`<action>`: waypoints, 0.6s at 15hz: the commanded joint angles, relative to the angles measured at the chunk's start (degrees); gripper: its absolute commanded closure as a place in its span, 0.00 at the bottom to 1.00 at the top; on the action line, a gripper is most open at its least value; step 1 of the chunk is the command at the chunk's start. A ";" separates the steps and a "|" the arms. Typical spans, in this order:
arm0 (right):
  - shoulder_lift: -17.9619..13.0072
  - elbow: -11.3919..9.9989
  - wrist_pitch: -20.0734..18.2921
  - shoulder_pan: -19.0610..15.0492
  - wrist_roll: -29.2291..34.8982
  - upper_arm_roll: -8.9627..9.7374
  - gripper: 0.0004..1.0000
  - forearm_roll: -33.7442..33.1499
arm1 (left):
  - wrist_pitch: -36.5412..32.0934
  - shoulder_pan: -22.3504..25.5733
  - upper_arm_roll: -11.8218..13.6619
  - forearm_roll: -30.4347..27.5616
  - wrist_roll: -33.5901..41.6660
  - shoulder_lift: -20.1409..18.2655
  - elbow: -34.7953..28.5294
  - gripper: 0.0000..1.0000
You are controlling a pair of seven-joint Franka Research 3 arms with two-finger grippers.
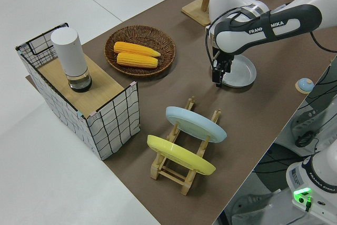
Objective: Pick gray plate from table and place it on lower plate rack with left arm
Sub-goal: 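Close the left gripper on the gray plate's rim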
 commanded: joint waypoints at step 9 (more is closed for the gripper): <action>-0.27 0.35 -0.87 -0.76 -0.19 0.37 0.01 0.20 | 0.86 -0.50 0.04 -0.85 -0.83 1.17 -1.20 1.00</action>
